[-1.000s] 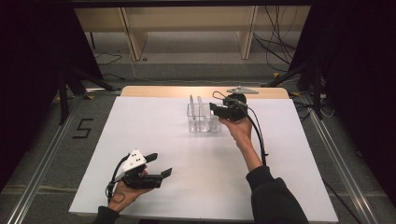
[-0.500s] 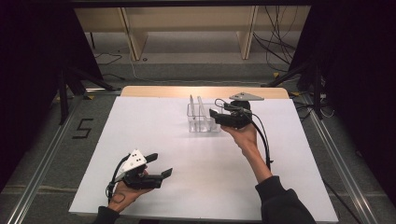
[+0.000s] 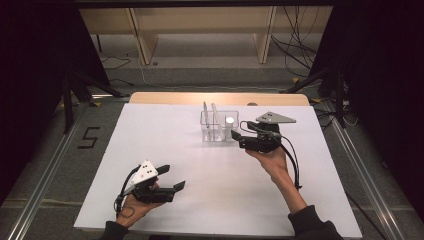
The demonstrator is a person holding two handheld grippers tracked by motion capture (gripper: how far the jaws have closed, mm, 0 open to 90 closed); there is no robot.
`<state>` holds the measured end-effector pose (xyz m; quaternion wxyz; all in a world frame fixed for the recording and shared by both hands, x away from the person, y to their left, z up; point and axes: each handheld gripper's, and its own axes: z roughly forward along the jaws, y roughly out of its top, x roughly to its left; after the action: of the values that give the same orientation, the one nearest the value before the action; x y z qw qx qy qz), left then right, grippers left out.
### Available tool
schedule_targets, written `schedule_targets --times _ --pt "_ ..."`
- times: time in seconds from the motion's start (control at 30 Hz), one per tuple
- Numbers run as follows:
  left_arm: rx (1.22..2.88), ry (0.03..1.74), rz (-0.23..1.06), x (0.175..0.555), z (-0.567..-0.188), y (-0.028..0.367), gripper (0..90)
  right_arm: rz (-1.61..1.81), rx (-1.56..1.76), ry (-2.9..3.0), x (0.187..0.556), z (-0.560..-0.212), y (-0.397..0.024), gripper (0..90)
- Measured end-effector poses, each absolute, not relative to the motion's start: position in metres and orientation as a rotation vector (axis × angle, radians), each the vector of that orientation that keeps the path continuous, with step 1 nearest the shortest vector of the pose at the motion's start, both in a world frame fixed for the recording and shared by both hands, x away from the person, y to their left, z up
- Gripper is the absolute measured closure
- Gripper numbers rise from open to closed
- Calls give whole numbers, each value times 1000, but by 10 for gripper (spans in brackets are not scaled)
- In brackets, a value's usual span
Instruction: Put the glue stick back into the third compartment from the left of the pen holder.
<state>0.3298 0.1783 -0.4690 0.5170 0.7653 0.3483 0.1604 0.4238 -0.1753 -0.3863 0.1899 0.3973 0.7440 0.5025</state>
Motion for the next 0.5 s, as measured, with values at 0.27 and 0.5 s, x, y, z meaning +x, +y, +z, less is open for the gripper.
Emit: schedule_targets --times 0.27,0.5 --pt "1846 832 384 330 -469 178 182 1447 1096 2098 404 -388 -185 279" --pt "1850 832 383 330 -469 178 182 1478 1092 2100 392 -393 -192 271"
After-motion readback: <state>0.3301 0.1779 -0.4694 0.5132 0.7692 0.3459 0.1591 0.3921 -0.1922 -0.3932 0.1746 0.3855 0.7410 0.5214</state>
